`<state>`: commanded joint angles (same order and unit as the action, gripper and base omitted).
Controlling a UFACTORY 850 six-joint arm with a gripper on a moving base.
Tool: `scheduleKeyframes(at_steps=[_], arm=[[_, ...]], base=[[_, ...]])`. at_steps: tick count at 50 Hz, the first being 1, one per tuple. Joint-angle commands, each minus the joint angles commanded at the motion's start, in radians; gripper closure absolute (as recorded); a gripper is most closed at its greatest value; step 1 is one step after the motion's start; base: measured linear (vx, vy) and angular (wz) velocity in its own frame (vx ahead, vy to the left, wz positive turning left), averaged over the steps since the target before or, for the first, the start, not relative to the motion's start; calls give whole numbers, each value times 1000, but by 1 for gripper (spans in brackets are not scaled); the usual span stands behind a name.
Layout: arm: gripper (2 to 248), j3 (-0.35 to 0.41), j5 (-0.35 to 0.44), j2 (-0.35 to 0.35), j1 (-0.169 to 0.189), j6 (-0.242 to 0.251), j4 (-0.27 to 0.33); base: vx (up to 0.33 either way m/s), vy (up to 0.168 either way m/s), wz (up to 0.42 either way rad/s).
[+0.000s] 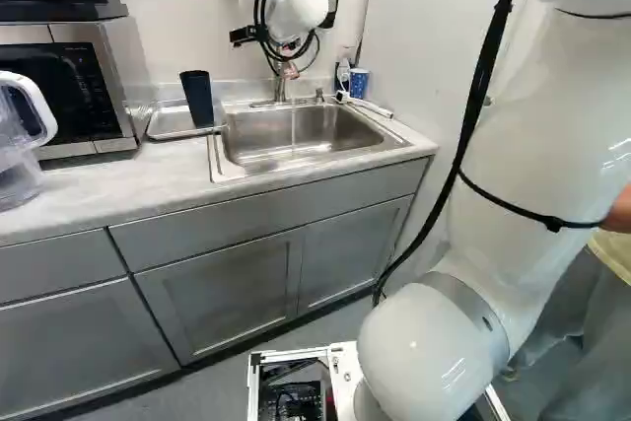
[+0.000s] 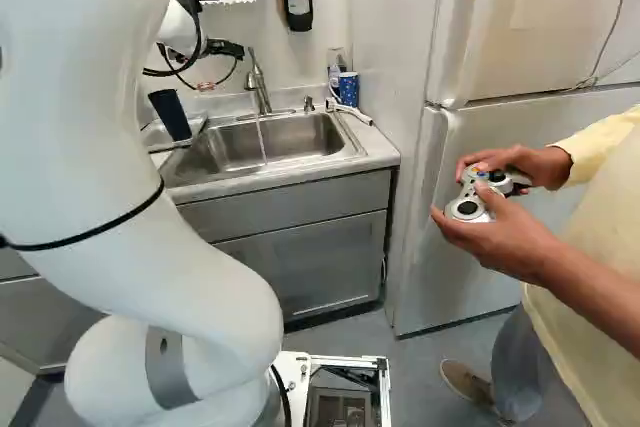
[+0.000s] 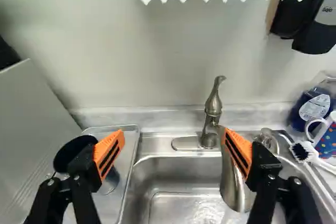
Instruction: Rinse the cup and place it in the tray
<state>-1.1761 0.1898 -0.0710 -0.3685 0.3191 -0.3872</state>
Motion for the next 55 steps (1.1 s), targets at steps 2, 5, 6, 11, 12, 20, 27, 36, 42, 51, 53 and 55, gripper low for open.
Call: scheduleKeyframes(at_steps=[2, 5, 6, 11, 12, 20, 27, 36, 42, 51, 53, 55], arm=[[3, -9, 0, -5, 5, 0, 0], [3, -23, 0, -12, 12, 0, 0], [3, -28, 0, -15, 14, 0, 0], [3, -58, 0, -34, 21, 0, 0], [3, -64, 0, -38, 22, 0, 0], [3, -117, 0, -72, 29, 0, 0], [3, -165, 0, -103, 35, 0, 0], [3, -218, 0, -148, 43, 0, 0], [3, -250, 0, -177, 48, 0, 0], [3, -302, 0, -223, 54, 0, 0], [3, -315, 0, -234, 54, 0, 0], [3, -327, 0, -245, 55, 0, 0]], base=[[0, 0, 0], [0, 0, 0], [0, 0, 0], [0, 0, 0], [0, 0, 0], [0, 0, 0], [0, 0, 0], [0, 0, 0], [0, 0, 0], [0, 0, 0], [0, 0, 0], [0, 0, 0]])
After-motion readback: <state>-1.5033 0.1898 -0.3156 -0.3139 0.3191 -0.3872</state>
